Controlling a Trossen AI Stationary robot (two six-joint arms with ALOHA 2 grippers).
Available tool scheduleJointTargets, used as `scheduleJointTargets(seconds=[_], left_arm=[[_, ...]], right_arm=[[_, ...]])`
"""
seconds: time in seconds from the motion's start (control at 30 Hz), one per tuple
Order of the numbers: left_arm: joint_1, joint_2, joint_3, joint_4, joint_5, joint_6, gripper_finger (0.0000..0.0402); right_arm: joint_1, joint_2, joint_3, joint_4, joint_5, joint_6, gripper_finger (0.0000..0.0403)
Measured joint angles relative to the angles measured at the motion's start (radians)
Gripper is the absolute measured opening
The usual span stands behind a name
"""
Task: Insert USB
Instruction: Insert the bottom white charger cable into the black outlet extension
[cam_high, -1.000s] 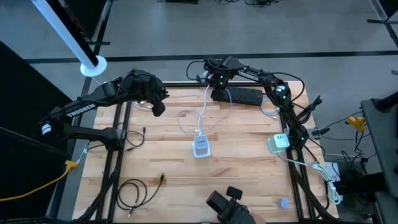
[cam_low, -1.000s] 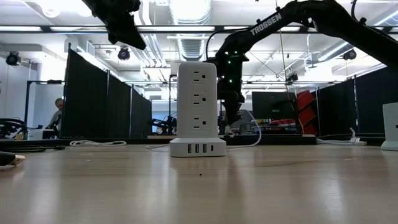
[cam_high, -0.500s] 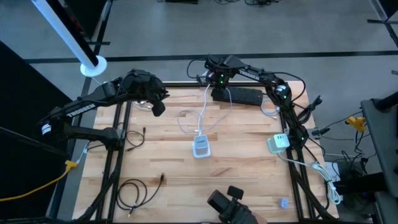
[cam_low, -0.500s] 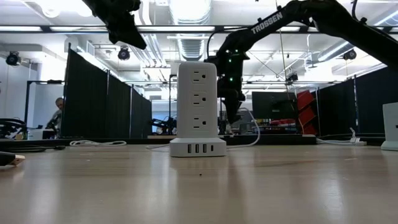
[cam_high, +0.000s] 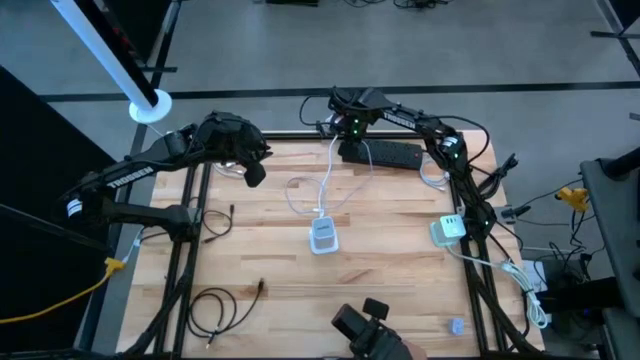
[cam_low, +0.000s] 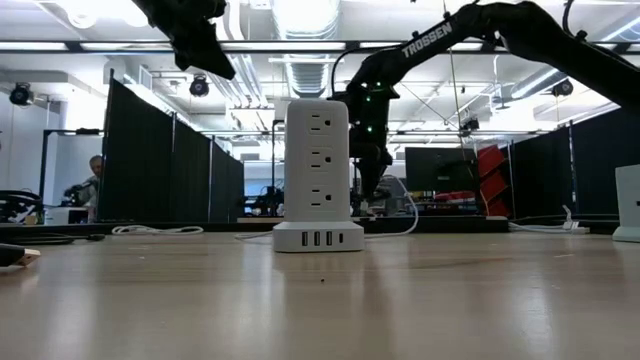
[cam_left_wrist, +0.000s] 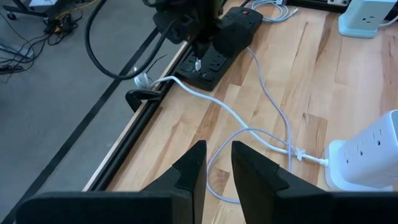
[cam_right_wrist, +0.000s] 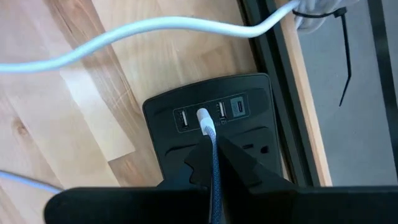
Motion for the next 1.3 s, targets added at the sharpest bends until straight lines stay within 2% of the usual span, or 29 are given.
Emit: scheduleJointTargets(seconds=[1.3], left_arm=[[0.000,0.000,-0.001,-0.001,0.000,0.007,0.0064]], right_arm=[[-0.002,0.000,-0.030,-0.001,0.006,0.002,0.0000]])
